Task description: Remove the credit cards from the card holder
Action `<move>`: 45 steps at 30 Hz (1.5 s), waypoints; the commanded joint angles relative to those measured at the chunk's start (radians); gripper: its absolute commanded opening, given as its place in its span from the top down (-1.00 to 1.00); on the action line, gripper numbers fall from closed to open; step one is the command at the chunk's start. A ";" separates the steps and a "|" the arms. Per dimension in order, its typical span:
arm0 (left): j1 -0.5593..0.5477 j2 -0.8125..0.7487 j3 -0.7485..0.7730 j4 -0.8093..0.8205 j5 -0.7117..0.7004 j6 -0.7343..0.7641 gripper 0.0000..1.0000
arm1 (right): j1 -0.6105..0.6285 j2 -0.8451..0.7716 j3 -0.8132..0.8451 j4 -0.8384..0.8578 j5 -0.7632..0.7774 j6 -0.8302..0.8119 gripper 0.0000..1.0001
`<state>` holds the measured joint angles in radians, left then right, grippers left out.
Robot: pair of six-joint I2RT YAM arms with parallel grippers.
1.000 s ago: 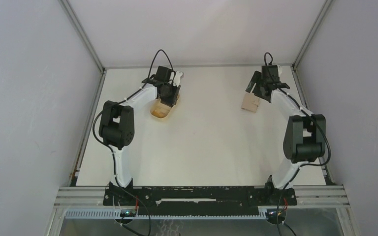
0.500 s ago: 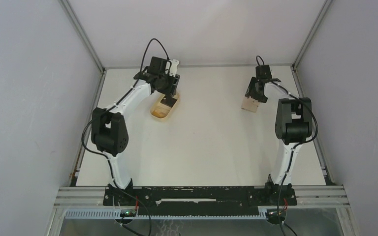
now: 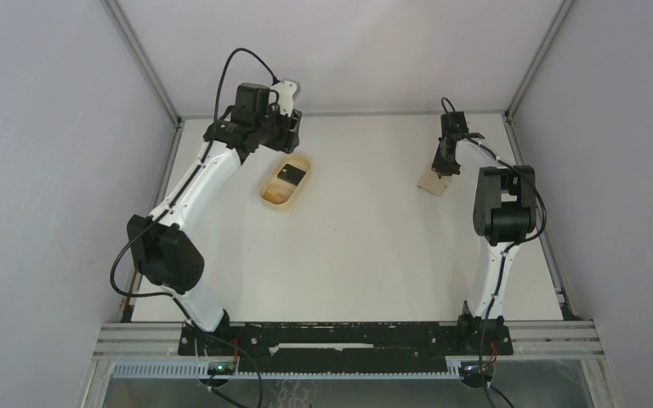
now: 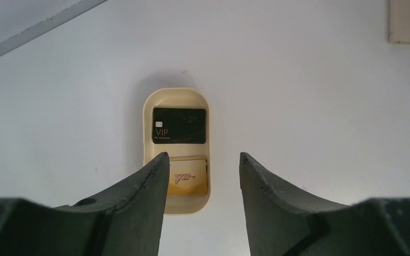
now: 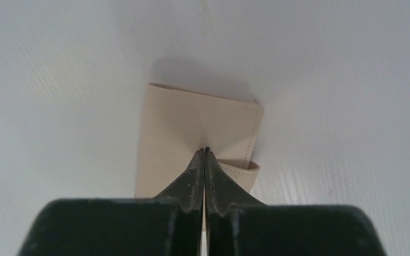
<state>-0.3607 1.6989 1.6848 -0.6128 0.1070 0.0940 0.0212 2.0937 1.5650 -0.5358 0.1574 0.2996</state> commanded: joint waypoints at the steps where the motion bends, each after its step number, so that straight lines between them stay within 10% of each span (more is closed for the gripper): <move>1: -0.016 -0.045 0.019 0.002 0.033 -0.017 -0.12 | -0.004 -0.027 -0.001 -0.033 0.020 -0.007 1.00; 22: -0.226 -0.208 -0.567 0.420 0.015 -0.368 -0.09 | 0.406 -0.368 -0.323 0.101 -0.293 -0.033 1.00; 31: -0.232 -0.338 -0.644 0.380 -0.021 -0.341 -0.10 | 0.150 -0.555 -0.383 0.185 -0.215 0.041 -0.26; 39: -0.232 -0.361 -0.603 0.325 -0.016 -0.272 -0.12 | 0.049 -0.313 -0.235 0.104 -0.036 0.034 -0.35; 45: -0.232 -0.383 -0.612 0.334 -0.007 -0.254 -0.61 | 0.031 -0.187 -0.182 0.101 -0.032 0.046 -0.35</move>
<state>-0.5892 1.3693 1.0580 -0.3016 0.0990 -0.1944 0.0605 1.8690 1.3182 -0.4255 0.0933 0.3244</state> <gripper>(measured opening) 0.750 0.674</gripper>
